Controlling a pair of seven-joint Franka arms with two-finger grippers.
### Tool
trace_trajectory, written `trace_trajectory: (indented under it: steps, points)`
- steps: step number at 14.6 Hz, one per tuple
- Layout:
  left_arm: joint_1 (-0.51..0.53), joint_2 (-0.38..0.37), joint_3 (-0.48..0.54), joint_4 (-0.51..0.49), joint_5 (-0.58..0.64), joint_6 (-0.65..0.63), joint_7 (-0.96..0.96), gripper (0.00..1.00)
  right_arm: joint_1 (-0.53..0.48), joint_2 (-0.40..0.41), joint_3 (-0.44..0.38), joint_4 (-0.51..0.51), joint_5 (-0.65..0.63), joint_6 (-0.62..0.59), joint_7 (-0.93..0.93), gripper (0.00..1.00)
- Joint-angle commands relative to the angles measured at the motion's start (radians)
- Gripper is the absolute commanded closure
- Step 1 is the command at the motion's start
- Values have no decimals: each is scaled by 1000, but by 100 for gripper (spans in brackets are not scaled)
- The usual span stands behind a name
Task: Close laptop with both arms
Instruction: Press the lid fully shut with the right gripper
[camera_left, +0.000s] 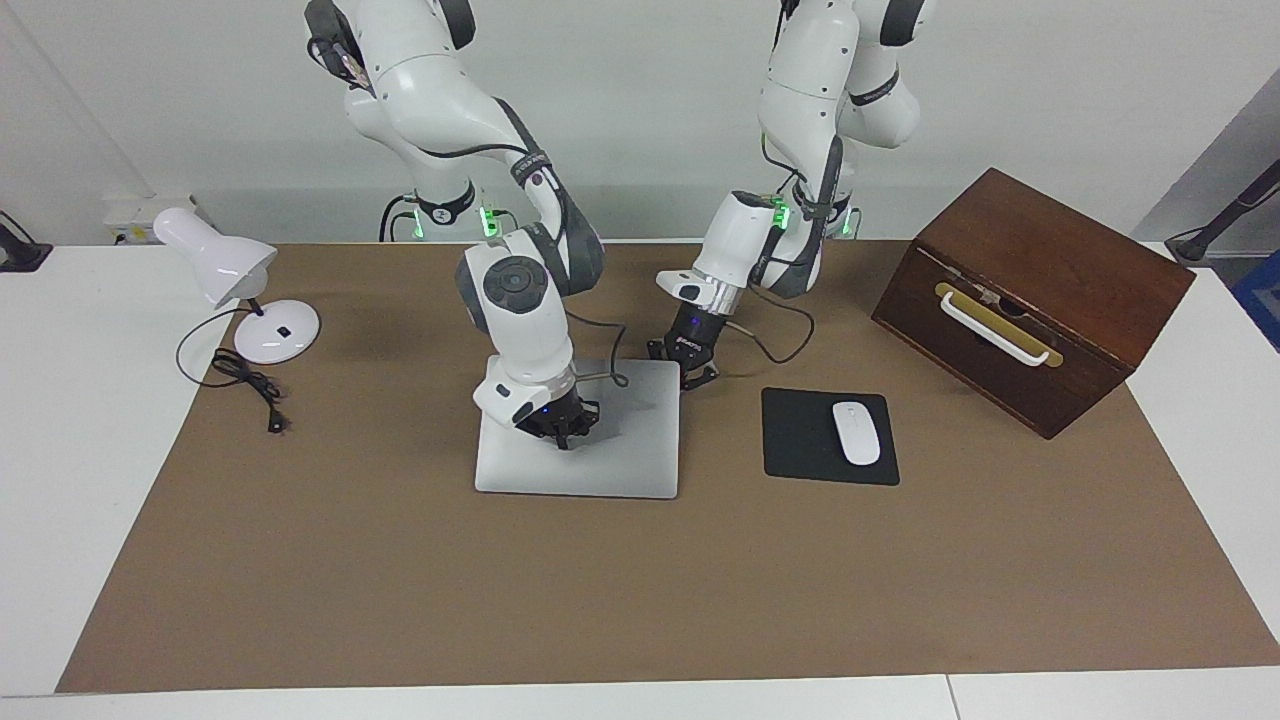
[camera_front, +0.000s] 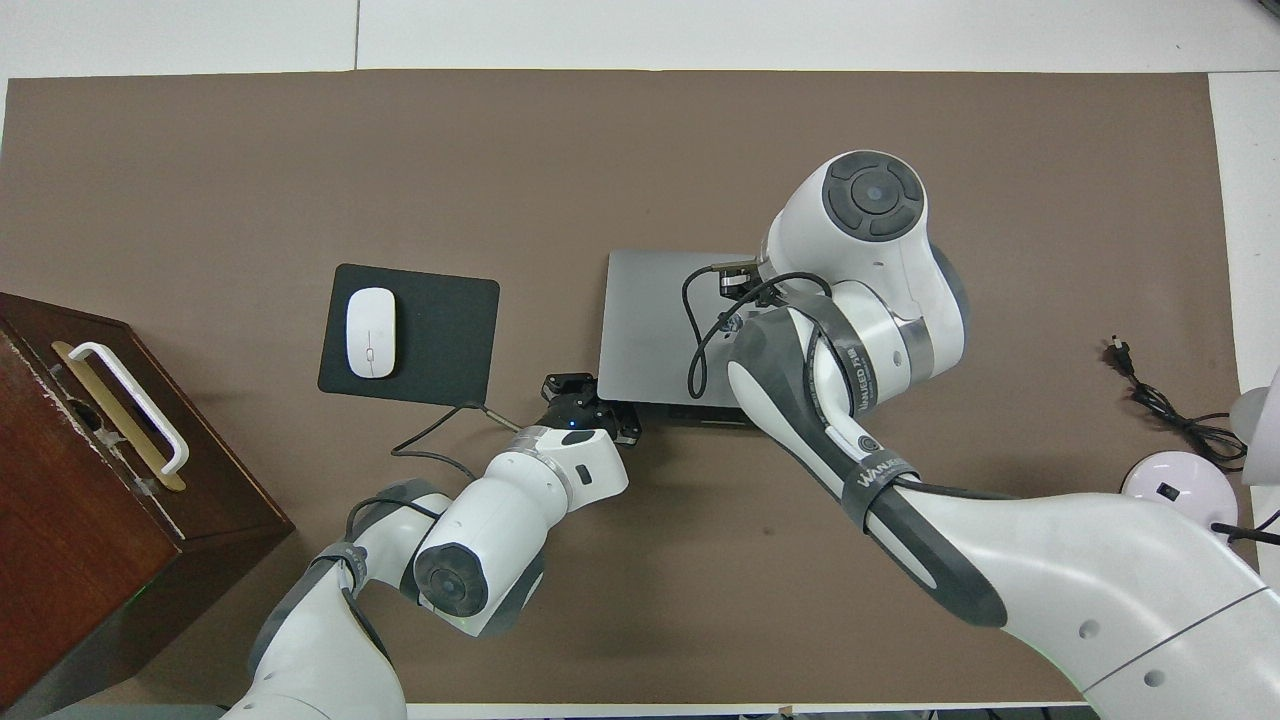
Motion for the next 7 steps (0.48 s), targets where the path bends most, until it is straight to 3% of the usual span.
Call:
trace_trajectory:
  steps: [1, 7]
  points:
    - [35, 59, 13, -45, 1, -18, 34, 100, -22, -18, 13, 53, 24, -85, -40, 100]
    - [52, 57, 11, -41, 1, -20, 20, 100, -64, -49, 12, 125, 21, -170, -81, 100]
